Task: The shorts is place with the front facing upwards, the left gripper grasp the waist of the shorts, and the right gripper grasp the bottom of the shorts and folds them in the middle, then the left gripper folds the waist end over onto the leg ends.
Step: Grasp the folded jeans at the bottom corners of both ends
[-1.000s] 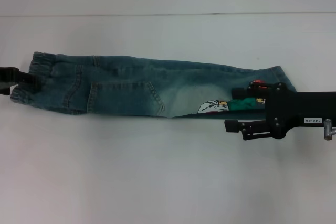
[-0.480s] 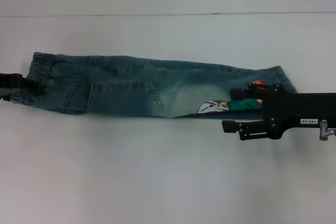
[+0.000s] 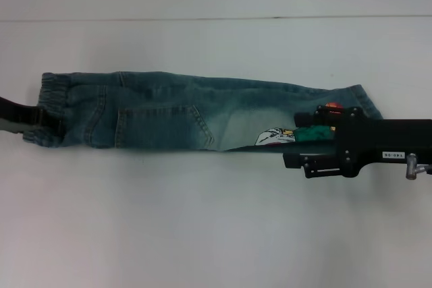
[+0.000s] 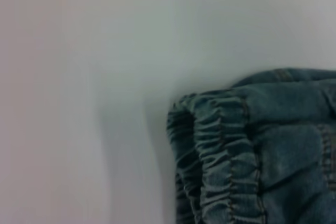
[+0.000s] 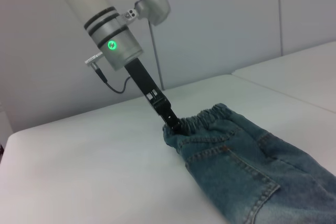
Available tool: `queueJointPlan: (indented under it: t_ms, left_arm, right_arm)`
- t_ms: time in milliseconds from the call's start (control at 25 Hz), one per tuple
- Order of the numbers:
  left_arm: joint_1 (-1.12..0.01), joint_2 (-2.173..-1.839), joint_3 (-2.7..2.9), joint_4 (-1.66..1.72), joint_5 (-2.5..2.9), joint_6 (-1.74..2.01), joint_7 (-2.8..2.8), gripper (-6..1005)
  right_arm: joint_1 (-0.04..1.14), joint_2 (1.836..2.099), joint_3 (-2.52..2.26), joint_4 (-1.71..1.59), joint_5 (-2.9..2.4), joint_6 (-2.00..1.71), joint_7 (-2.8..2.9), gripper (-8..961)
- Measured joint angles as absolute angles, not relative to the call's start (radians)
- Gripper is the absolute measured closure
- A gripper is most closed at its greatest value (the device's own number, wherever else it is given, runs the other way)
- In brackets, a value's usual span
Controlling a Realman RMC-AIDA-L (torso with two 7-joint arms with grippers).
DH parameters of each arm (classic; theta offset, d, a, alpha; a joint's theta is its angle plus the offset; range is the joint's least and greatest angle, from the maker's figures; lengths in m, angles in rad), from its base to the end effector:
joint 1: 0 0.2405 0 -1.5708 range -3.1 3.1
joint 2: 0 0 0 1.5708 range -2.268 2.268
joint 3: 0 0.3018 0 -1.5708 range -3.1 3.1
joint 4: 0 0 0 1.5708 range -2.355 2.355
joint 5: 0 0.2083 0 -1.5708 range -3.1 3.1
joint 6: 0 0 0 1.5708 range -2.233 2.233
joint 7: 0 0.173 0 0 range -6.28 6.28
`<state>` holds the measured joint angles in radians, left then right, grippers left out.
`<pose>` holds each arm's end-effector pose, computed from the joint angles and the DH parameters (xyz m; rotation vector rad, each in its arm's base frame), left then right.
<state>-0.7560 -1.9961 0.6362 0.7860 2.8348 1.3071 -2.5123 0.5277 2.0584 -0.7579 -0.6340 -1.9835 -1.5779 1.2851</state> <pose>-0.3454 0.4360 0.0172 -2.0548 -1.5700 0.1798 0.2835 0.3516 -0.0517 -2.8091 0.4757 0.6638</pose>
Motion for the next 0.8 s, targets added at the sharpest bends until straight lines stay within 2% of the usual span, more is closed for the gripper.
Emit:
queueJointPlan:
  t_ms: [80, 320, 520, 760, 800]
  left_arm:
    - [-0.753, -2.001, 0.632, 0.802, 2.820, 1.302, -2.512, 308]
    - [-0.748, -2.001, 0.632, 0.810, 2.794, 1.301, -2.503, 551]
    - [-0.749, -2.000, 0.632, 0.811, 2.791, 1.301, -2.498, 789]
    - [-0.748, -2.000, 0.632, 0.819, 2.778, 1.309, -2.489, 960]
    - [-0.748, -2.000, 0.632, 0.821, 2.778, 1.310, -2.489, 959]
  right_arm:
    - [0.527, 2.059, -0.758, -0.634, -1.984, -1.575, 1.285, 61]
    - [0.522, 2.060, -0.757, -0.632, -1.983, -1.572, 1.284, 62]
    - [0.520, 2.060, -0.757, -0.632, -1.983, -1.572, 1.284, 62]
    - [0.519, 2.063, -0.755, -0.632, -1.983, -1.567, 1.283, 63]
    - [0.519, 2.063, -0.755, -0.632, -1.983, -1.566, 1.283, 63]
